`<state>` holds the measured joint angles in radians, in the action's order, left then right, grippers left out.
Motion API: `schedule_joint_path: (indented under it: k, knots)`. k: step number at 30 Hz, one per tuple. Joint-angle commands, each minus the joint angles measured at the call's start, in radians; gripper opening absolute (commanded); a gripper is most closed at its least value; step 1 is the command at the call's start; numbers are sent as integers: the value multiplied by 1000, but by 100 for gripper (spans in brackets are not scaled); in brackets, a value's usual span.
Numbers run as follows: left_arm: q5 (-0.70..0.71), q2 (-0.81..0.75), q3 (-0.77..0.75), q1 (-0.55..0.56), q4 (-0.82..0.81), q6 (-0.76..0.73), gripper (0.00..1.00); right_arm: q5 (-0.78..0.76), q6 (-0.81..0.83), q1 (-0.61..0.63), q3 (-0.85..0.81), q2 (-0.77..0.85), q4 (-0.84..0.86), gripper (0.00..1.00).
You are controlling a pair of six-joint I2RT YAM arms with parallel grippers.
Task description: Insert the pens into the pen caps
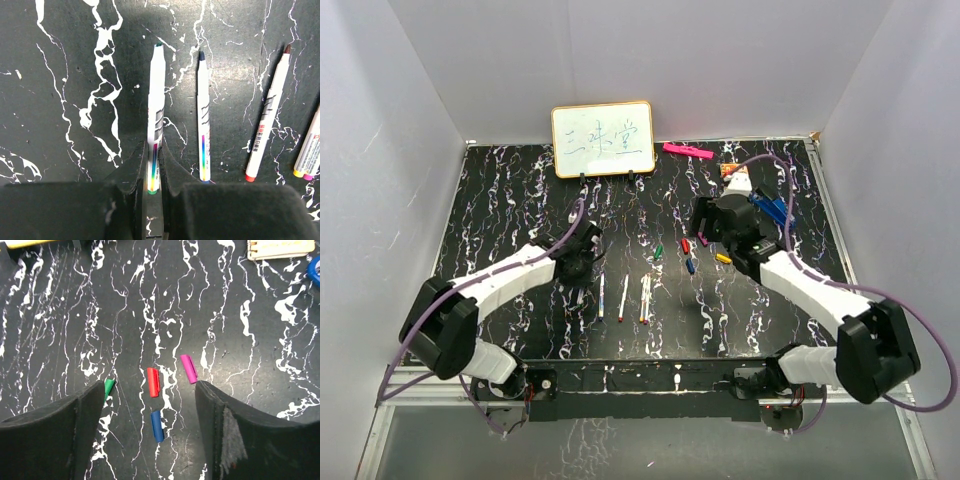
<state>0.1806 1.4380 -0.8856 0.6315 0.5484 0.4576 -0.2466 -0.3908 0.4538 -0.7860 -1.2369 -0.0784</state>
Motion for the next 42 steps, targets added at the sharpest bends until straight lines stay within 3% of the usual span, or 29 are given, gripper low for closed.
schedule_joint_path:
  k: [1, 6, 16, 29, 35, 42]
  knots:
    - [28, -57, 12, 2, 33, 23, 0, -56, -34, 51, -89, -70, -16, 67]
    - [24, -191, 78, 2, -31, 65, 0, -100, -57, 132, -129, -168, -30, 52]
    - [-9, -465, 261, 4, -192, 102, 0, -160, -134, 252, -218, -330, -68, 49]
    - [-50, -511, 276, 4, -195, 65, 0, -207, -231, 300, -358, -527, -142, 43]
    - [-72, -501, 285, 4, -206, 59, 0, -243, -265, 303, -380, -556, -169, 35]
    - [-76, -477, 278, 4, -202, 47, 0, -262, -302, 303, -392, -578, -199, 33]
